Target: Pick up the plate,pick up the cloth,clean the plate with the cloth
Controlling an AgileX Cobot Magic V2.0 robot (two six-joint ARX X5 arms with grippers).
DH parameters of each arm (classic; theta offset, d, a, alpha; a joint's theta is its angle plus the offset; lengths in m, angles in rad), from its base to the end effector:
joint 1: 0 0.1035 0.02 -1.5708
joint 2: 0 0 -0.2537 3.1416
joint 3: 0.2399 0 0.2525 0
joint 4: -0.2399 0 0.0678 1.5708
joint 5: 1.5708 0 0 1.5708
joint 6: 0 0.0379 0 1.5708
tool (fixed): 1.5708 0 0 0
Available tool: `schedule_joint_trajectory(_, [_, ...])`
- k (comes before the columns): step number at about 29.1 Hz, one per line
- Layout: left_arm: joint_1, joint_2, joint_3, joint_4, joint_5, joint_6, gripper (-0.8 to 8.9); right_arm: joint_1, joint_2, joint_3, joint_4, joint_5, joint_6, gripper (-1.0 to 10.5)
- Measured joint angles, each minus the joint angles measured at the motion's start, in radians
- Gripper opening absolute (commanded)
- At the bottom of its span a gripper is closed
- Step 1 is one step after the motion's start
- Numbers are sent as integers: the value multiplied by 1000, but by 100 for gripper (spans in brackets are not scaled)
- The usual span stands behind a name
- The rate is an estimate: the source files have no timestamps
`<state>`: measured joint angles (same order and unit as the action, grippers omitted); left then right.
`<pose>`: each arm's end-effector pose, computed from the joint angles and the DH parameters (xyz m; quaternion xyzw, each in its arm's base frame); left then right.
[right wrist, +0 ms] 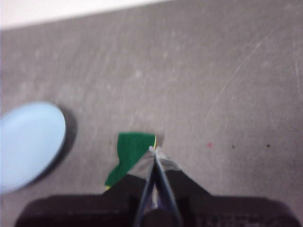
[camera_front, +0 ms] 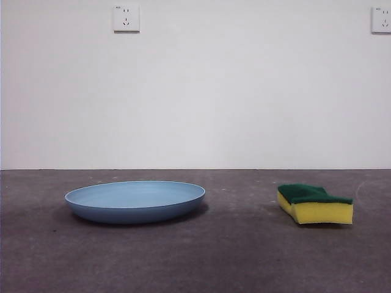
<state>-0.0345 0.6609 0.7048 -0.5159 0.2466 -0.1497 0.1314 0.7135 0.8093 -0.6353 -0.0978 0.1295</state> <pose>0.1548 -0.0146 0.2824 -0.0967 0.2420 -0.1184 0.9581 0.1553 0.0243 0.2985 0.0575 0.2730 0.0927 0.9558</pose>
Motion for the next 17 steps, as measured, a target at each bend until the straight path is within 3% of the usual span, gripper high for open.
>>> schedule_joint_trajectory(6, [0, 192, 157, -156, 136, 20, 0, 0, 224, 178, -181, -84, -100, 14])
schedule_joint_trajectory(7, [0, 229, 180, -188, 156, 32, 5, 0, 268, 195, -187, -86, -110, 85])
schedule_joint_trajectory(8, [0, 254, 190, -201, 163, 41, 51, 0, 296, 201, -187, -86, -116, 184])
schedule_joint_trajectory(9, [0, 277, 193, -211, 167, 47, 178, 0, 320, 204, -187, -86, -120, 310])
schedule_joint_trajectory(11, [0, 303, 193, -222, 167, 53, 325, 0, 342, 204, -192, -85, -122, 431])
schedule_joint_trajectory(17, [-11, 407, 193, -96, 158, 53, 318, 0, 343, 204, -195, -86, -122, 442])
